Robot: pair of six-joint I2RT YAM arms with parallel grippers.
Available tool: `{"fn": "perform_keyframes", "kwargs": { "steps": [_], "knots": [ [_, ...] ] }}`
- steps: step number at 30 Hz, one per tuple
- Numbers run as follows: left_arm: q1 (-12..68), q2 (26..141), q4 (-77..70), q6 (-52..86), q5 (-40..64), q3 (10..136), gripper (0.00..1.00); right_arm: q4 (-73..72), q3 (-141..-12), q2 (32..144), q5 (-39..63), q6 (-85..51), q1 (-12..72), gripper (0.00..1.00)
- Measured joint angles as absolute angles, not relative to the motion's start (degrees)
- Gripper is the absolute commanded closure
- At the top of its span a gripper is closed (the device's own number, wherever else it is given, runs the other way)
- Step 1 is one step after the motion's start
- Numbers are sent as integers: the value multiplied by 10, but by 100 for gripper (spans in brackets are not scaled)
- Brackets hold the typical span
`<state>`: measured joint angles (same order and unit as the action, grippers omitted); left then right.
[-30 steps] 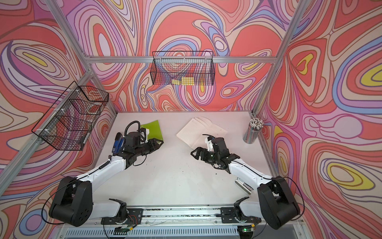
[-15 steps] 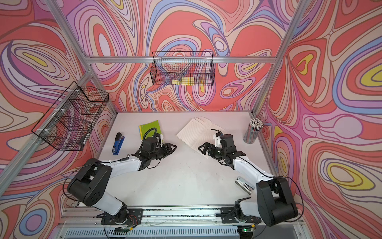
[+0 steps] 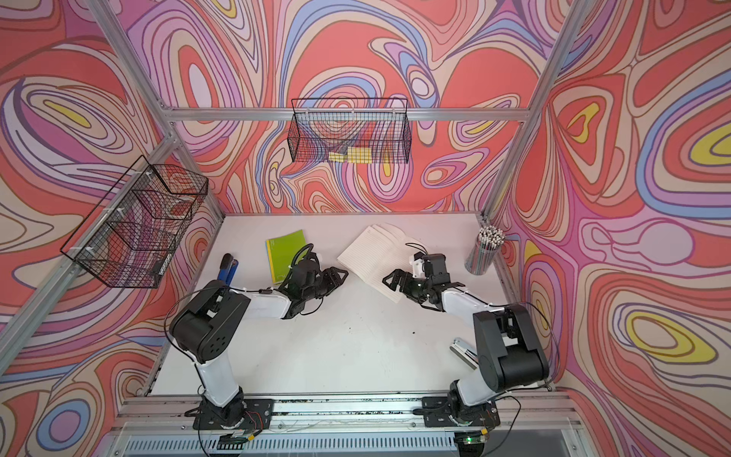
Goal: Close the notebook
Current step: Close the notebook at the center of the board.
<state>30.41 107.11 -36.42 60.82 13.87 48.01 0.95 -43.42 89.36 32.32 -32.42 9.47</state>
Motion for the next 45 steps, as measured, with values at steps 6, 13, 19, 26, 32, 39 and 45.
{"fn": "perform_keyframes", "kwargs": {
  "steps": [6, 13, 19, 26, 32, 39, 45],
  "knots": [
    [311, 1105, -372, 621, 138, 511, 48, -13, -450, 931, 330, -324, 94, 2],
    [316, 1117, -373, 626, 138, 536, 49, -26, -458, 964, 335, -324, 94, 2],
    [316, 1129, -371, 626, 134, 563, 49, -33, -454, 974, 336, -326, 94, 2],
    [316, 1149, -362, 627, 131, 574, 49, -39, -449, 974, 339, -326, 93, 2],
    [316, 1152, -357, 627, 127, 583, 49, -43, -447, 974, 340, -326, 93, 2],
    [316, 1155, -350, 626, 123, 604, 50, -43, -447, 974, 340, -326, 93, 2],
    [316, 1167, -348, 627, 121, 610, 59, -43, -446, 974, 340, -326, 93, 1]
  ]
}}
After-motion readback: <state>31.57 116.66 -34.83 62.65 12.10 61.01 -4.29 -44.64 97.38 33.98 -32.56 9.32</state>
